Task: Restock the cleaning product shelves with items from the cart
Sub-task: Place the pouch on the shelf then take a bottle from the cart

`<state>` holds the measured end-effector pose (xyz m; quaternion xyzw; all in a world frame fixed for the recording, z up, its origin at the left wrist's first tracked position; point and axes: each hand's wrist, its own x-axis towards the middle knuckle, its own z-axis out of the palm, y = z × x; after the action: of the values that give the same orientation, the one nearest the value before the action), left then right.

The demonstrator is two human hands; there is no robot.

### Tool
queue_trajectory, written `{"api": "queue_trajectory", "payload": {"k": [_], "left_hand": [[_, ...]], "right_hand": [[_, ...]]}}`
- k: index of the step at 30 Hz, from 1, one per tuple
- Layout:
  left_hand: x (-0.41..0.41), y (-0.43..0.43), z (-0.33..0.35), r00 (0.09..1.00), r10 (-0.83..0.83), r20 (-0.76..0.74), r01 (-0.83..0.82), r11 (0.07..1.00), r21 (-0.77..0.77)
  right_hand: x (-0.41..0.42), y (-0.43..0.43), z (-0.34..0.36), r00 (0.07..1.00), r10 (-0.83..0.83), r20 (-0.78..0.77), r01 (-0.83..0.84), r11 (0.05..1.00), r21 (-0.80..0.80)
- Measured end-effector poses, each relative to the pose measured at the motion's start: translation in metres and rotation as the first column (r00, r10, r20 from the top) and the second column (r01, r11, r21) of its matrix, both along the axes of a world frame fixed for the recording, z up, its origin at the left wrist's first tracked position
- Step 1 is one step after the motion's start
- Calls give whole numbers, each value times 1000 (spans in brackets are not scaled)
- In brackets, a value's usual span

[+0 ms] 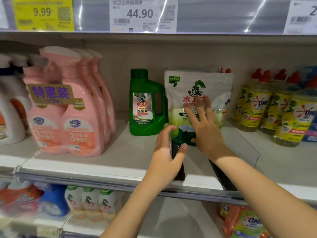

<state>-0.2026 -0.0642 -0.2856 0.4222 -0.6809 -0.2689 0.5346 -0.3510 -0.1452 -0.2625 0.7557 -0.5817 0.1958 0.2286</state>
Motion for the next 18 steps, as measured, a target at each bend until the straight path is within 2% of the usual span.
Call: {"api": "queue_trajectory", "payload": {"k": [2, 4, 8, 11, 14, 18], "left_hand": [[0, -1, -1, 1000, 11, 0, -11, 1000, -13], [0, 0, 0, 1000, 18, 1, -18, 1000, -18], [1, 4, 8, 998, 68, -4, -68, 996, -66], [10, 19, 17, 986, 166, 23, -158, 967, -197], [26, 51, 17, 971, 239, -13, -232, 926, -297], [47, 113, -12, 946, 315, -70, -323, 917, -235]], "right_hand": [[-2, 7, -1, 995, 79, 62, -80, 997, 15], [-2, 16, -1, 966, 172, 191, -186, 981, 57], [0, 38, 9, 832, 230, 505, -321, 942, 98], [-5, 61, 19, 683, 266, 680, -389, 921, 30], [-8, 99, 30, 468, 308, 828, -451, 889, -76], [5, 159, 28, 205, 384, 900, -598, 777, -196]]}}
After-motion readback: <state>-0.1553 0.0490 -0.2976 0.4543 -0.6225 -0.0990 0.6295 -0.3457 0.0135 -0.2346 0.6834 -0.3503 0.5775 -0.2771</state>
